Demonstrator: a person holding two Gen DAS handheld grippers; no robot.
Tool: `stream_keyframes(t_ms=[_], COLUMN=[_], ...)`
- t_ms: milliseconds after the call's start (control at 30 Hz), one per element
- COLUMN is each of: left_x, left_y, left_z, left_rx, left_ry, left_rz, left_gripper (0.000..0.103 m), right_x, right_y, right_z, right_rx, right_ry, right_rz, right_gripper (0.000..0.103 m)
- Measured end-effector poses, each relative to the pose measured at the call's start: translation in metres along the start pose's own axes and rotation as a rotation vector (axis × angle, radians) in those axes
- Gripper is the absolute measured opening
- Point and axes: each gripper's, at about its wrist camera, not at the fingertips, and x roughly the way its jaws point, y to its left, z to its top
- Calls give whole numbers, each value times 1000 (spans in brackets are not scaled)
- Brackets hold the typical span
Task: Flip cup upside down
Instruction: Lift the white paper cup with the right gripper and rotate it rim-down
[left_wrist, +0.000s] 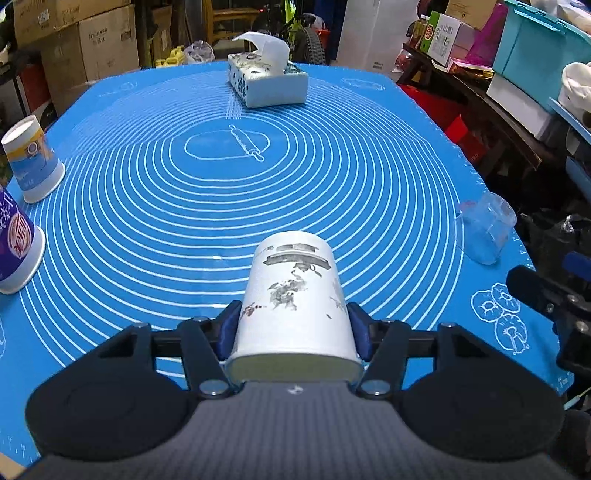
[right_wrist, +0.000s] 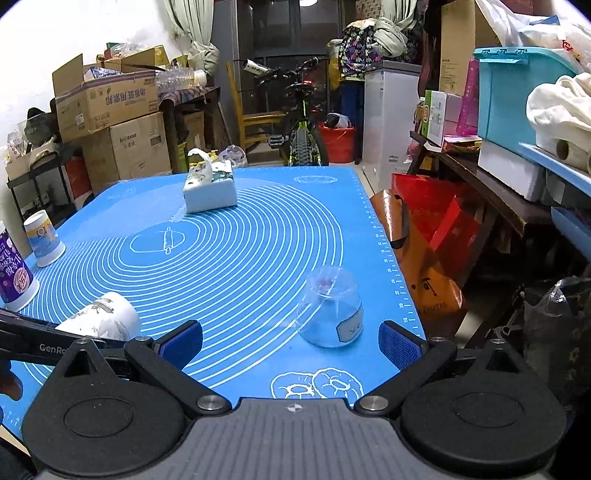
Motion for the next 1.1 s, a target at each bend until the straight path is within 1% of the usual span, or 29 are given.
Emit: stream_keyframes(t_ms=[67, 167, 200, 333, 433, 667, 833, 900, 967, 1100], left_x=[0, 0, -1, -1, 0, -5, -15, -21, -28, -47], left_y=[0, -1, 0, 3, 4, 1, 2, 4, 7, 16], left_z=[-2, -3, -4, -3, -5, -6, -5, -5, -4, -4], left_rx=[8, 9, 6, -4, -4, 21, 24, 17, 9, -1], left_ry=[-5, -7, -10, 1, 6, -9, -40, -51, -63, -115], left_rz=[5, 18, 22, 9, 13, 22, 28, 31, 45, 80], left_gripper=[63, 83, 86, 87, 87, 87, 88, 89, 92, 92], right_x=[0, 1, 1, 2, 3, 3, 1, 0, -2, -8], right_y=[-1, -2, -2, -3, -2, -1, 0, 2, 4, 11], right_z=[-1, -1, -1, 0, 0, 0, 1, 2, 4, 8], right_rx=[0, 4, 5, 2, 0, 0, -8, -12, -18, -29], right_ry=[5, 9, 9, 13, 15, 14, 13, 11, 11, 8], right_rz=[-3, -6, -6, -3, -1, -2, 0, 2, 5, 26], right_gripper=[101, 101, 101, 101, 101, 101, 101, 101, 101, 101])
